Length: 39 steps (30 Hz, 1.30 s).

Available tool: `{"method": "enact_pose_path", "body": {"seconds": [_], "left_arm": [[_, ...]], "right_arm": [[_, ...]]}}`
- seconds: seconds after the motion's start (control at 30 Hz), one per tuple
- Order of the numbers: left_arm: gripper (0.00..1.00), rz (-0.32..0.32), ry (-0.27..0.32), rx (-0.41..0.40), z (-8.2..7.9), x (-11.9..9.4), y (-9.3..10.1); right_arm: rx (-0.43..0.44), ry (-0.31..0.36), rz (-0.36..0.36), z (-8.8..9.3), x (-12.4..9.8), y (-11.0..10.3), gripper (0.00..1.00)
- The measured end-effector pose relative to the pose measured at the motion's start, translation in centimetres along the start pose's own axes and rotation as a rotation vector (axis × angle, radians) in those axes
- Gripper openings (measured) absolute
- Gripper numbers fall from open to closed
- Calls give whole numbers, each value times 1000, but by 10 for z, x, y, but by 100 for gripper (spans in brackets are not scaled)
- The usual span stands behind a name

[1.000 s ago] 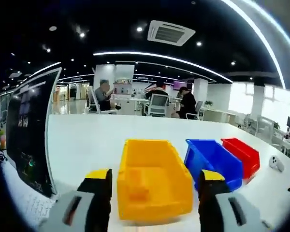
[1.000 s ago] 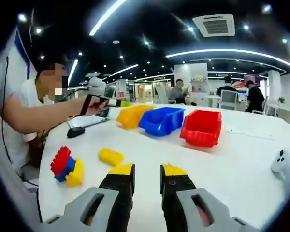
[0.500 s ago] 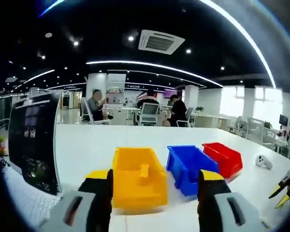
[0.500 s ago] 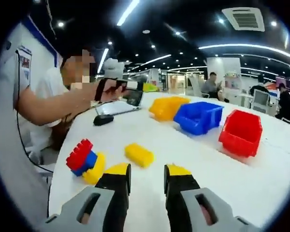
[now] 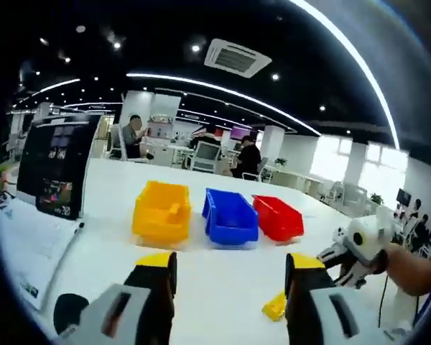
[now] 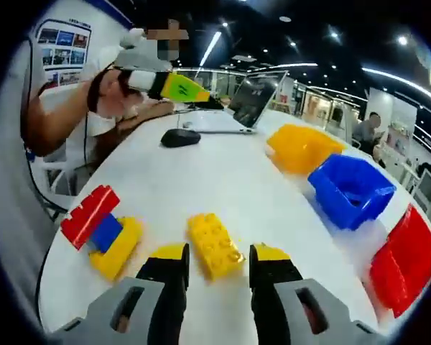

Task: Take apart the toy blocks one by one and place each separated block into its matching bin, sorting the blocks by their type until all the connected pieces are disassembled and separated into the correct bins

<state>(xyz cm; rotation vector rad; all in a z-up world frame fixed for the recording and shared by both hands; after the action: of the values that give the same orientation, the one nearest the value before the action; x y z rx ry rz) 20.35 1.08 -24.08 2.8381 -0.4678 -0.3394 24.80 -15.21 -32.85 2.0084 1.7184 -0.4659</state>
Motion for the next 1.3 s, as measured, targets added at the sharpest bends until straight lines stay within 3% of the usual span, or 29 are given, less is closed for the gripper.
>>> {"method": "enact_pose_path", "body": {"seconds": [0.07, 0.13, 0.23, 0.33, 0.5, 0.57, 0.67, 0.8, 0.87, 0.9, 0.97, 1.17, 1.3], "left_arm": [[45, 10, -3, -25, 2, -8, -2], [45, -5, 4, -53, 2, -17, -6], [52, -51, 24, -57, 4, -28, -18], [48, -91, 11, -92, 13, -36, -32], [46, -129, 40, -109, 18, -45, -44], [45, -131, 50, -121, 21, -47, -47], [40, -121, 46, -130, 27, -46, -43], [39, -109, 20, -109, 37, -45, -35], [39, -107, 16, -92, 40, -48, -32], [39, -106, 14, -88, 41, -49, -31], [38, -97, 36, -116, 40, -52, -32], [38, -131, 31, -88, 40, -61, -42], [37, -134, 83, -113, 31, -64, -44]], "right_arm": [[-37, -63, -5, 6, 5, 0, 32], [-49, -75, -10, 7, 9, -3, 24], [-6, -19, -13, 0, 13, -6, 23], [79, 27, -8, -3, 14, -3, 23], [87, 50, 57, -12, 9, 9, 23], [103, 109, 89, -28, 6, 17, 23], [141, 232, 167, -61, 7, 45, 23], [134, 279, 281, -102, 13, 98, 23], [159, 316, 296, -118, 20, 122, 23], [155, 332, 309, -135, 30, 141, 23], [148, 339, 327, -155, 44, 162, 23], [171, 320, 321, -180, 74, 183, 23], [193, 286, 325, -182, 98, 197, 23]]}}
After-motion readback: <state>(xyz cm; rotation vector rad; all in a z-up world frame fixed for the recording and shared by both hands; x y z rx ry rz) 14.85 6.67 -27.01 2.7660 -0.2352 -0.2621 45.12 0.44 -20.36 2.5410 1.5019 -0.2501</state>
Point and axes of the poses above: the point that each gripper's makers call its tool centre point, and the gripper's own axes: x roughly forward along the fingers, y roughly to its right, z roughly out of its underside, the point moved 4 cm from there along -x, roughly backward along the fingers, and after that the axes turned 3 degrees about y, right-handed, at the moved point
